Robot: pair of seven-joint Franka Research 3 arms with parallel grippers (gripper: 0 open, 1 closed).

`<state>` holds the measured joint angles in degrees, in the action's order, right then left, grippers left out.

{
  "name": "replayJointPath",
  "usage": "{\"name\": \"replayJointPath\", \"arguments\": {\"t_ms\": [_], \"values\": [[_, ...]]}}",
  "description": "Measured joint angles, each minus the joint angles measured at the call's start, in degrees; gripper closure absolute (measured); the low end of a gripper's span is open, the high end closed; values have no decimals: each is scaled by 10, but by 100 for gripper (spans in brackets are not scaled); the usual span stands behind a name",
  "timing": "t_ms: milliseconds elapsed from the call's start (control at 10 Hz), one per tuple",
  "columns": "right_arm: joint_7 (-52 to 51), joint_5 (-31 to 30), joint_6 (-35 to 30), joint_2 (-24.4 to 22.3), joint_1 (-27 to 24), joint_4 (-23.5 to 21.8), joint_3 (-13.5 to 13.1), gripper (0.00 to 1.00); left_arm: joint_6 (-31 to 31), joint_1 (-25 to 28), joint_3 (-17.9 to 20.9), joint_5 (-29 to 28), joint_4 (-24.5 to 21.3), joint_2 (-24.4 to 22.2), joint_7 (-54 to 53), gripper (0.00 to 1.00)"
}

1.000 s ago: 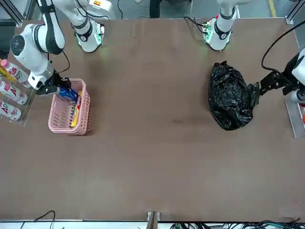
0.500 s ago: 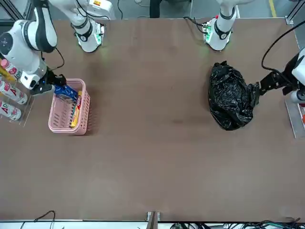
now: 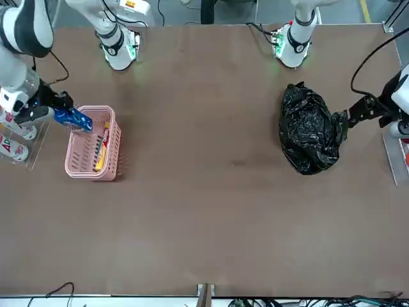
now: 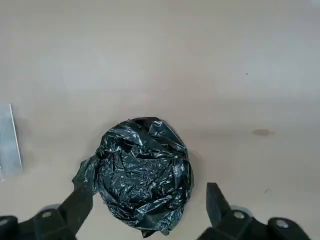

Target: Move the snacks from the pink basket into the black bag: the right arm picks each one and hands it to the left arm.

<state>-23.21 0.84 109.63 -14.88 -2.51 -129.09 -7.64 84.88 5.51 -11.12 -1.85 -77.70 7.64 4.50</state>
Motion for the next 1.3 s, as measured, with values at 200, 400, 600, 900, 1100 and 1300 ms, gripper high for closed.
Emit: {"name": "replayJointPath", "arguments": {"t_ms": [200,400,600,900,1100,1300], "values": [[0,3,-41,0,6,47,4,56,0,0,0,0,0,0,0,0],[1,38,-78,0,16,84,5,56,3,1,2,0,0,0,0,0],[1,87,-117,0,16,121,4,56,14,3,4,0,0,0,0,0],[11,175,-130,11,16,128,3,56,15,4,4,0,-1,0,0,0],[23,274,-138,33,20,128,4,56,15,5,4,0,-3,2,0,0],[36,365,-136,57,38,129,5,56,15,7,4,0,-4,4,0,0]]}}
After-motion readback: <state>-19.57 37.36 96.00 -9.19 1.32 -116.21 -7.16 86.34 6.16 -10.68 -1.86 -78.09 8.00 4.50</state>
